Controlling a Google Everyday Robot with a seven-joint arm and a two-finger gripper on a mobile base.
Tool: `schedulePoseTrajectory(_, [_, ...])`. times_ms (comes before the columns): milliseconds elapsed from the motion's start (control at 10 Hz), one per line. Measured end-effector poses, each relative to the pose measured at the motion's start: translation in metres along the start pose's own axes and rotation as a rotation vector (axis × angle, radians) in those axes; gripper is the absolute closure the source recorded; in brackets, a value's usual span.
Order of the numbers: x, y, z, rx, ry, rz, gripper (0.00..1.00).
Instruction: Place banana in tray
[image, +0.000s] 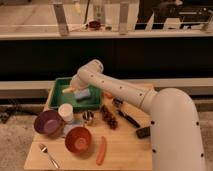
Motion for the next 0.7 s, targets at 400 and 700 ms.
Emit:
schedulePoseTrajectory(400, [-0.025,-0.007,0.012,0.015,-0.018,-0.094,0.95])
schedulePoseTrajectory(700, [-0.035,-0.014,0.021,0.005,0.004,-0.115,0.75])
